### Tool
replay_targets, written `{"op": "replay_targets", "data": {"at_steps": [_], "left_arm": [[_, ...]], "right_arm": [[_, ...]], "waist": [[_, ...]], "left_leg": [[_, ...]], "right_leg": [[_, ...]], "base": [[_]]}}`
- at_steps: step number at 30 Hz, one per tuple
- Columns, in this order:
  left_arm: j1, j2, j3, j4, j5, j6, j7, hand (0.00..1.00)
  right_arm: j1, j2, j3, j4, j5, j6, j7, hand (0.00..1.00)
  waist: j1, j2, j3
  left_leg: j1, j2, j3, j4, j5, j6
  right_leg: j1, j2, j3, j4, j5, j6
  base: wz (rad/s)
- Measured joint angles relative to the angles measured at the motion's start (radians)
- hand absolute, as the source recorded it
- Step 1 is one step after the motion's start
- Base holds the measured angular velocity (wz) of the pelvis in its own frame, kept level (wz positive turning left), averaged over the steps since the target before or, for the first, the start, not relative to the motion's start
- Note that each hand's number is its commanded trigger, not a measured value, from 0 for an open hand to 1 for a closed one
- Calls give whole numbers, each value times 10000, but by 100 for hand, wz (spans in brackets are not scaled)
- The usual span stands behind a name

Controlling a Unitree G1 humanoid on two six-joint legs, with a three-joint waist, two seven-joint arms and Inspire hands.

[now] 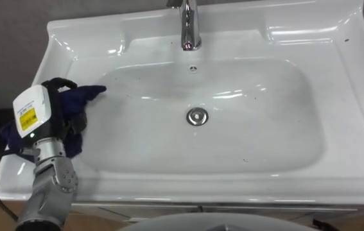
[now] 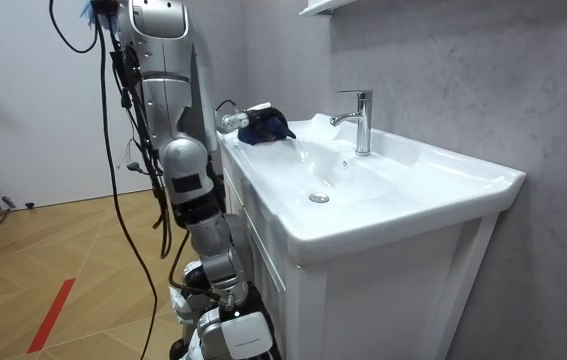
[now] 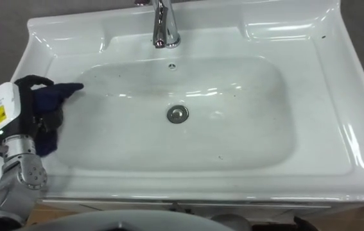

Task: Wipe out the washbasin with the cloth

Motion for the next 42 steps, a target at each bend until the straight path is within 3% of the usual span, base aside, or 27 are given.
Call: {"op": "replay_targets", "data": {"at_steps": [9, 14, 20, 25, 35, 36, 37, 42], "left_arm": [[-48, 3, 127, -621, -8, -22, -116, 0], [-148, 13, 582, -2015, 9, -486, 89, 0], [-411, 13, 664, -2294, 11, -1063, 518, 0], [-397, 9, 524, -2425, 457, -1085, 571, 0], [-378, 9, 360, -2568, 590, -1082, 592, 0], [-377, 9, 346, -2568, 596, -1083, 600, 45], [-376, 9, 340, -2567, 598, -1083, 601, 100], [-326, 8, 124, -2564, 590, -996, 610, 100]], "right_arm": [[-37, 12, -6, 14, 8, -14, -7, 0], [-65, 53, -1, 60, 6, -174, -237, 0], [-66, 63, 0, 128, 5, -365, -360, 0], [-63, 116, 12, 140, 12, -364, -369, 0], [-122, 117, 10, 121, 11, -357, -372, 0], [-121, 116, 9, 120, -2, -357, -372, 0], [-119, 117, 9, 120, -17, -357, -371, 0], [-118, 122, 26, 132, -30, -345, -350, 0]], "waist": [[5, 47, -6], [15, -22, 60], [6, -32, 65], [-7, -106, 113], [-9, -75, 73], [-8, -68, 70], [-10, -68, 69], [-29, -78, 68]], "left_leg": [[-76, -4, -16, 44, 0, 0], [-107, -5, -15, 50, 0, 0], [-75, -3, -10, 21, 0, 0], [-145, -12, -18, 20, -1, 0], [-229, -16, -19, 27, -1, 0], [-229, -16, -17, 28, -1, 0], [-226, -15, -17, 30, -1, 0], [-225, -16, -37, 36, -1, 0]], "right_leg": [[-48, -2, 12, -4, 1, 1], [-111, 2, 103, 1, -1, 4], [-116, 10, 178, -1, -1, 3], [-127, 2, 127, -20, 2, 5], [-192, -4, 127, -37, 3, 4], [-192, -3, 127, -36, 3, 4], [-194, -2, 129, -33, 3, 4], [-182, -2, 113, -21, 3, 4]], "base": [[0], [-5], [-6], [3], [0], [0], [0], [0]]}}
